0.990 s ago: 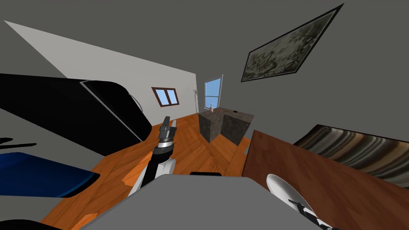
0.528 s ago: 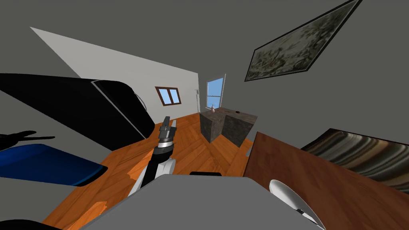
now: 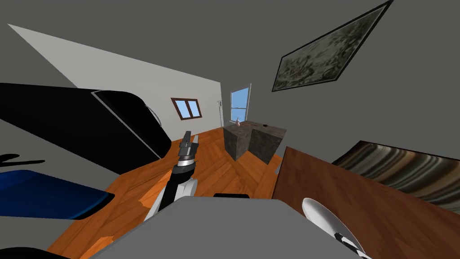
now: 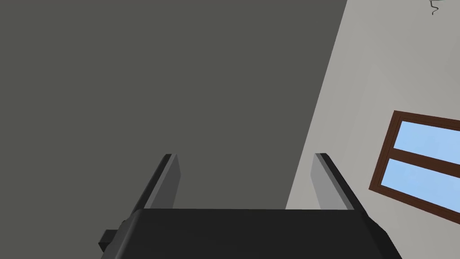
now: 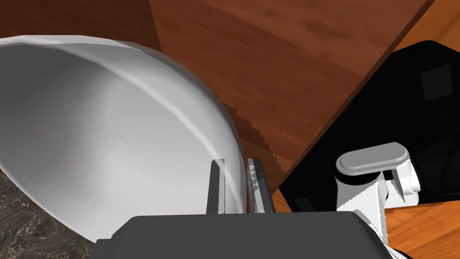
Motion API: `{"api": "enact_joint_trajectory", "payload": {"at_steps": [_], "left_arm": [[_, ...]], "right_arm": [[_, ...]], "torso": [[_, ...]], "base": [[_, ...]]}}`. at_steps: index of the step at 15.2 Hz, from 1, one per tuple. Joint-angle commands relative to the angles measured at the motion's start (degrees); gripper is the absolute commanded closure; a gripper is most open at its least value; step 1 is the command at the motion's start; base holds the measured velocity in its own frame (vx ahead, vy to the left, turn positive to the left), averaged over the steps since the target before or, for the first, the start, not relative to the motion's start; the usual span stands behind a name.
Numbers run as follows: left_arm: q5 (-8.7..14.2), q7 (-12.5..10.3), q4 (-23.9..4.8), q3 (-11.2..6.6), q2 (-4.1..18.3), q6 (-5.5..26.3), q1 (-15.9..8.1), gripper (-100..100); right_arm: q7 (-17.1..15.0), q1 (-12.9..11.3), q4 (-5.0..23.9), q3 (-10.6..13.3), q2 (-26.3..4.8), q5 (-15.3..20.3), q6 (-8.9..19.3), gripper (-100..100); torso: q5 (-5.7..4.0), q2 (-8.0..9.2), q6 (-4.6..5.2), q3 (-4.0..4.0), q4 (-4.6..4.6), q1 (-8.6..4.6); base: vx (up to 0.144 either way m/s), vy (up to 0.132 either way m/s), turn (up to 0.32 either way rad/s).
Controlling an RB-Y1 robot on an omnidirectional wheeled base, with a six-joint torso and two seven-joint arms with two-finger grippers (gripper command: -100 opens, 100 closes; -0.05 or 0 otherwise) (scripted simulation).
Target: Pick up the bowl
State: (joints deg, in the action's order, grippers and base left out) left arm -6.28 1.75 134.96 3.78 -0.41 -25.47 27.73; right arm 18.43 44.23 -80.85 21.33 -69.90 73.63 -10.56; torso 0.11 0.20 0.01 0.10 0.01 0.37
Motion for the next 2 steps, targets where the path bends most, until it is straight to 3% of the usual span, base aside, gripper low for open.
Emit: {"api": "enact_joint_trajectory", "payload": {"at_steps": [1,2], "left_arm": [[0.0,0.0,0.0,0.0,0.0,0.0,0.0,0],[0.0,0.0,0.0,0.0,0.0,0.0,0.0,0]], "right_arm": [[-1.07,0.51,-1.31,-0.26,-1.74,0.02,-0.05,100],[-0.46,0.24,-0.61,-0.05,-0.83,0.02,-0.02,100]], "torso": [[0.0,0.0,0.0,0.0,0.0,0.0],[0.02,-0.02,-0.03,-0.01,0.01,0.01]], "base": [[-0.006,0.044,-0.048],[-0.003,0.024,-0.018]]}}
